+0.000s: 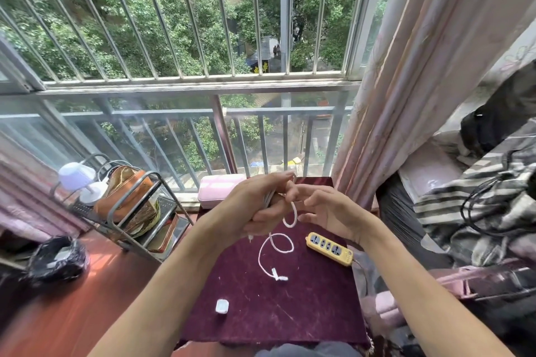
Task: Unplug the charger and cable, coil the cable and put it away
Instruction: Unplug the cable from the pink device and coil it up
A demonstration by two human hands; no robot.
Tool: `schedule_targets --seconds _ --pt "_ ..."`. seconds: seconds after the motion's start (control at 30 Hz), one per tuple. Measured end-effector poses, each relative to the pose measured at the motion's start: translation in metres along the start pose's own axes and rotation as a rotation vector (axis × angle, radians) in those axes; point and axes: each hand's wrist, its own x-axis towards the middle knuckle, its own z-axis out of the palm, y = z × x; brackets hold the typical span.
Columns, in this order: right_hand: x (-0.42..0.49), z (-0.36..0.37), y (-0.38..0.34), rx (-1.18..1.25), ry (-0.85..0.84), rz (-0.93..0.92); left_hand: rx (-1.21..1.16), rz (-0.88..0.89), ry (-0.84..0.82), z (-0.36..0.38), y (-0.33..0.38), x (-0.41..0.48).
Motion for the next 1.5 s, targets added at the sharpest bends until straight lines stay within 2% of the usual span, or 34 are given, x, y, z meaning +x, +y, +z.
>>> schedule_targets --seconds 0.27,0.47,0.63,0.73,0.83,1.0,1.1,1.23,1.3,1.4,1.5 --pt "0.02 0.021 0.005 0.112 0.173 0.073 -0.081 -0.034 -0.016 -0.008 -0.004 0.0" --pt "0.038 0.035 0.004 0.315 0.277 -0.019 -0.195 -0.037 -0.047 -0.022 -0.004 -0.007" --pt "0.043 0.034 -0.005 0.271 0.314 -0.054 -0.315 -0.025 -0.006 -0.032 -0.006 -0.014" --pt "0.04 0.032 -0.006 0.122 0.281 -0.075 -0.308 -0.02 0.053 -0.034 -0.009 -0.014" --pt "0.037 0.035 -0.001 -0.178 0.278 -0.111 -0.292 -0.015 0.062 -0.031 -0.011 -0.009" --pt "0.041 0.038 0.021 -0.816 0.428 -0.297 -0.256 -0.013 0.139 -0.029 -0.018 0.007" --pt "0.038 0.035 0.033 -0.95 0.52 -0.272 -0.249 -0.016 0.23 -0.034 -0.021 0.014" --pt "0.025 0.017 0.057 -0.671 0.676 -0.224 -0.311 0.013 0.31 -0.046 -0.022 0.018" --pt "0.019 0.0 0.073 -0.323 0.871 -0.171 -0.352 0.036 0.323 -0.054 -0.022 0.016" --pt "0.007 -0.035 0.103 0.241 1.138 0.019 -0.357 0.057 0.33 -0.06 -0.023 0.012" --pt "-0.018 -0.073 0.15 0.351 1.261 0.186 -0.344 0.158 0.372 -0.068 -0.014 0.004"
